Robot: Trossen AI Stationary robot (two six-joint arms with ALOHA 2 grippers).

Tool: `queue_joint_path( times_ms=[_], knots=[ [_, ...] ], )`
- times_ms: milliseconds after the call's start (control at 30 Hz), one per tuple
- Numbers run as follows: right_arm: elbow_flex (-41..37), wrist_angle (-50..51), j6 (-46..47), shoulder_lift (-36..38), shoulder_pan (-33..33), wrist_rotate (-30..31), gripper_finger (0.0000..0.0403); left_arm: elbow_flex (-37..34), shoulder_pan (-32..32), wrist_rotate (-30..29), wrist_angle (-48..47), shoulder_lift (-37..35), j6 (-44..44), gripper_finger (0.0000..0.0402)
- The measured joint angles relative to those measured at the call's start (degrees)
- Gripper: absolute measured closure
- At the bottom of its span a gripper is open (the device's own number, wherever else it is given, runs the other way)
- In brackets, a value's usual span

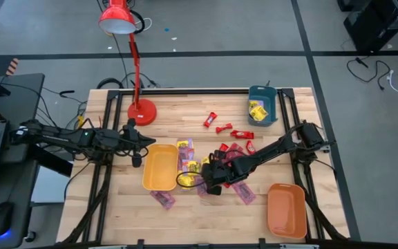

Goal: Sort candy
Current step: Put the yellow candy pack into the blue bin

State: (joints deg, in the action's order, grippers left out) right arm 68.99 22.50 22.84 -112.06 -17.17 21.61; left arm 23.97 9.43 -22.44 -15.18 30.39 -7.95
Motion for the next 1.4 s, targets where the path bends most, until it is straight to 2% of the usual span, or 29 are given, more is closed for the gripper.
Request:
queue_joint_path(
  times_ms=[567, 867, 1167, 1400],
  knots=[
    [0.0, 6.6, 2.3, -1.3, 1.2, 4.9, 0.0257, 0.0, 0.0, 0.0, 0.1, 0.0, -0.1, 0.0394],
    [0.0, 8.4, 0.8, -1.3, 3.0, 6.7, 0.0306, 0.0, 0.0, 0.0, 0.1, 0.0, -0.1, 0.0394],
    [0.0, 8.2, 0.6, -1.3, 4.3, 1.9, 0.0395, 0.0, 0.0, 0.0, 0.0, 0.0, -0.2, 0.0394],
    [-0.3, 7.4, 1.7, -1.0, 4.9, 1.0, 0.0402, 0.0, 0.0, 0.0, 0.0, 0.0, -0.2, 0.0394]
  ],
)
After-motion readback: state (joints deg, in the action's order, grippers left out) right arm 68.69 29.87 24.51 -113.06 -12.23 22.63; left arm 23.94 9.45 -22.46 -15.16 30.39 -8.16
